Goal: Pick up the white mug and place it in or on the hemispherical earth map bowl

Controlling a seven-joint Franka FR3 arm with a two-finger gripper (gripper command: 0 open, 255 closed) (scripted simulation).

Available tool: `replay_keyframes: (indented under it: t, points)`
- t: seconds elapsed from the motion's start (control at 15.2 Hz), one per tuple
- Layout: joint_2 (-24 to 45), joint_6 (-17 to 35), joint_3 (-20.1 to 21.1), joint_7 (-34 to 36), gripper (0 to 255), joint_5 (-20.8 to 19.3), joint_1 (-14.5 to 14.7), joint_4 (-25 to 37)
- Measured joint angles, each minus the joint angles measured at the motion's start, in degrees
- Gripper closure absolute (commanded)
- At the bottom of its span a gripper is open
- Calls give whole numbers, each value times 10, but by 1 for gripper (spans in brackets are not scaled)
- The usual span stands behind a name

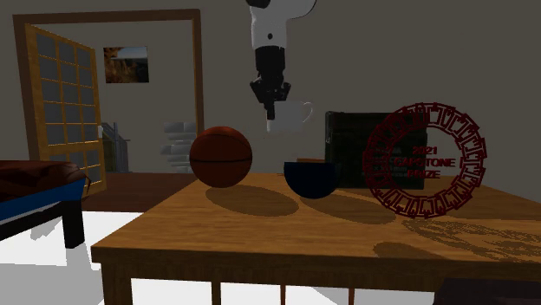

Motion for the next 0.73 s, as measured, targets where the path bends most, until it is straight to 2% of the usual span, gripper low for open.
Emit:
replay_keyframes:
  t: [0.73]
  points:
    - [7, -1, -45, -129, 255, 12, -82, 15]
